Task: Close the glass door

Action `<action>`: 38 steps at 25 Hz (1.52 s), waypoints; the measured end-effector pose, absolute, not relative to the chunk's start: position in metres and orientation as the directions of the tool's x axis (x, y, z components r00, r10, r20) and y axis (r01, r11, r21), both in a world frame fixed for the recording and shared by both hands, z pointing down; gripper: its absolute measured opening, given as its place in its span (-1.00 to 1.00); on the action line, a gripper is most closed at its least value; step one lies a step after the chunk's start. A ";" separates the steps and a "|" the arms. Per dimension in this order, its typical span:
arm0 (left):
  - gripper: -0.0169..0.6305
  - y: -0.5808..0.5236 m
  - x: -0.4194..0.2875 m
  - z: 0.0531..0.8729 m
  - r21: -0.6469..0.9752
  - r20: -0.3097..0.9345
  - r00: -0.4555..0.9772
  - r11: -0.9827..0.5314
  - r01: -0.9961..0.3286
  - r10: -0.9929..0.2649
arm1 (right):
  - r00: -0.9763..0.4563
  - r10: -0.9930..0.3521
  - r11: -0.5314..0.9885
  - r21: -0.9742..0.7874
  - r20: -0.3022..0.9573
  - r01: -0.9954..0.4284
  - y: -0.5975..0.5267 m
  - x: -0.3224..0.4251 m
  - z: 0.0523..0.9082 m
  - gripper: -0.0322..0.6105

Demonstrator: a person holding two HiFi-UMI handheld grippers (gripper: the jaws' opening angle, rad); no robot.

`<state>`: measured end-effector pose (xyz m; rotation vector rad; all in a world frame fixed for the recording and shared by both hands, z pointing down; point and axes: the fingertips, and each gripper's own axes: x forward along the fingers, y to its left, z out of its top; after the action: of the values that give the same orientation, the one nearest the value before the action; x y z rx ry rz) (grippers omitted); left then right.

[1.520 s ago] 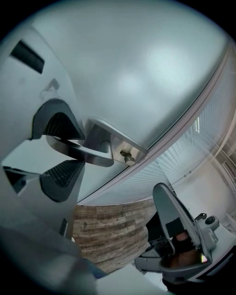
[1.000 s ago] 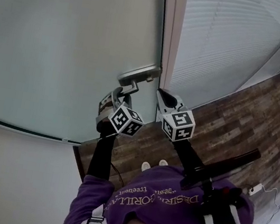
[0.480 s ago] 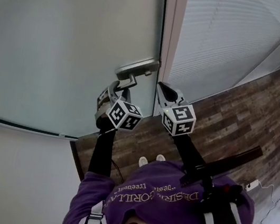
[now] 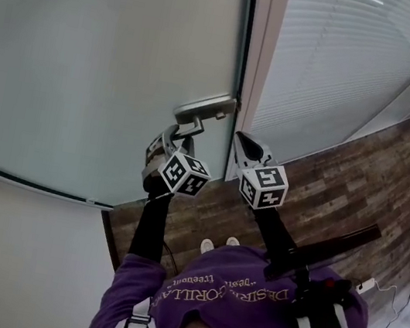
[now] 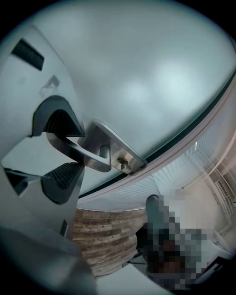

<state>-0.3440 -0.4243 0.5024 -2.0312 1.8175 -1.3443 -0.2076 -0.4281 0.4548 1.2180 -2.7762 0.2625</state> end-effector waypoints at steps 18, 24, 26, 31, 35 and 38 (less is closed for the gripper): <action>-0.45 -0.390 -0.341 0.461 -0.680 0.218 -0.080 -0.092 -0.728 -0.973 | -0.679 -0.720 0.668 -0.122 0.141 -0.734 -0.428 -0.208 0.454 -0.93; -0.86 -0.356 -0.357 0.436 -0.230 0.045 -0.120 0.106 -0.967 -0.992 | -0.696 -0.706 0.686 -0.120 0.132 -0.718 -0.424 -0.215 0.450 -0.93; -0.95 -0.350 -0.364 0.438 -0.119 0.059 -0.143 0.135 -0.984 -0.988 | -0.697 -0.705 0.687 -0.119 0.131 -0.717 -0.424 -0.215 0.449 -0.93; -0.95 -0.345 -0.369 0.468 -0.009 0.100 -0.168 0.168 -0.986 -0.981 | -0.695 -0.708 0.687 -0.108 0.127 -0.719 -0.424 -0.214 0.453 -0.93; -0.95 -0.345 -0.364 0.470 0.008 0.097 -0.161 0.162 -0.987 -0.982 | -0.694 -0.709 0.688 -0.092 0.124 -0.719 -0.423 -0.212 0.453 -0.93; -0.95 -0.344 -0.362 0.468 0.002 0.095 -0.156 0.157 -0.988 -0.983 | -0.698 -0.705 0.693 -0.082 0.127 -0.716 -0.421 -0.212 0.453 -0.93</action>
<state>-0.3618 -0.3437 0.4677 -2.0871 2.4441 -0.0968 -0.2121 -0.4206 0.4529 1.1822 -2.8113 0.1909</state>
